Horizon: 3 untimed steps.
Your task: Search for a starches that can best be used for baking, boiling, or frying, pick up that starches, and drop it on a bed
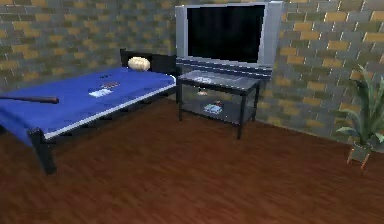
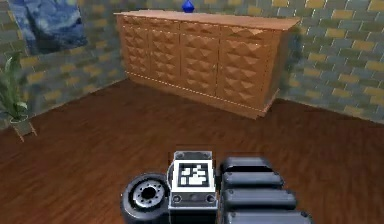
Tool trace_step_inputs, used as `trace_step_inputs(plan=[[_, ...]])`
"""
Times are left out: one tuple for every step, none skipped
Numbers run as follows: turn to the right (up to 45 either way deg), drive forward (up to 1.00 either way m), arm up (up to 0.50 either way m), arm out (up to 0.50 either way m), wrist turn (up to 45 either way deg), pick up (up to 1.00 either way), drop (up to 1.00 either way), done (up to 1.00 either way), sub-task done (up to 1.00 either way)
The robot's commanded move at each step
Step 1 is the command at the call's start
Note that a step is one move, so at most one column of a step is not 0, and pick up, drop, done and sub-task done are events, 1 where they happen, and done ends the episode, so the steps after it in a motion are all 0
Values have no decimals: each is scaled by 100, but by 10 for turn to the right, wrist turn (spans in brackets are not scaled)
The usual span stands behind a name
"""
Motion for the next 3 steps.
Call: trace_step_inputs(plan=[[-90,0,0,0,0,0,0,0,0],[0,100,0,0,0,0,0,0,0],[0,100,0,0,0,0,0,0,0]])
